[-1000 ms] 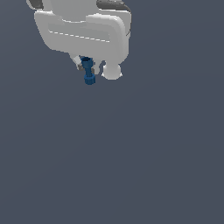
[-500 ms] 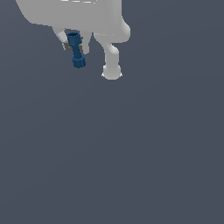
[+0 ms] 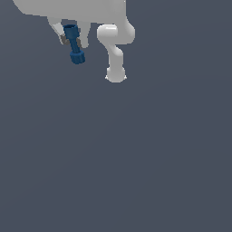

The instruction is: Pick up the object and move it to a goal position.

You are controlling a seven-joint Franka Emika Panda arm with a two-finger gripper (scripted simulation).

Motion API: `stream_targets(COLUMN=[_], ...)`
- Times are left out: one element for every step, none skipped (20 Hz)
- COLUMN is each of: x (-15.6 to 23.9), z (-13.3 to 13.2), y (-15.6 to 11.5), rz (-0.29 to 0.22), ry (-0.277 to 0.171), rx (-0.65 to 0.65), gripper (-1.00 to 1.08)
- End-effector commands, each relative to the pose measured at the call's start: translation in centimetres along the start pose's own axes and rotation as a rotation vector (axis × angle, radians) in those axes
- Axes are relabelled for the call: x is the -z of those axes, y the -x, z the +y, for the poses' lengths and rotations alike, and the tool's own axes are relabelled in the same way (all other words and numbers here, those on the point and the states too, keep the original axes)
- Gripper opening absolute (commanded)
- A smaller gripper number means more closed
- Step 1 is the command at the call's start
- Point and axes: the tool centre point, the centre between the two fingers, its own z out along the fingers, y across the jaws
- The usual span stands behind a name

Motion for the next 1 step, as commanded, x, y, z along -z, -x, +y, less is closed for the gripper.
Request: stream_targets(x=[0.10], z=[0.01], y=[-0.02], rz=[0.000], ry=[0.000], rx=[0.000], gripper=[-1.00])
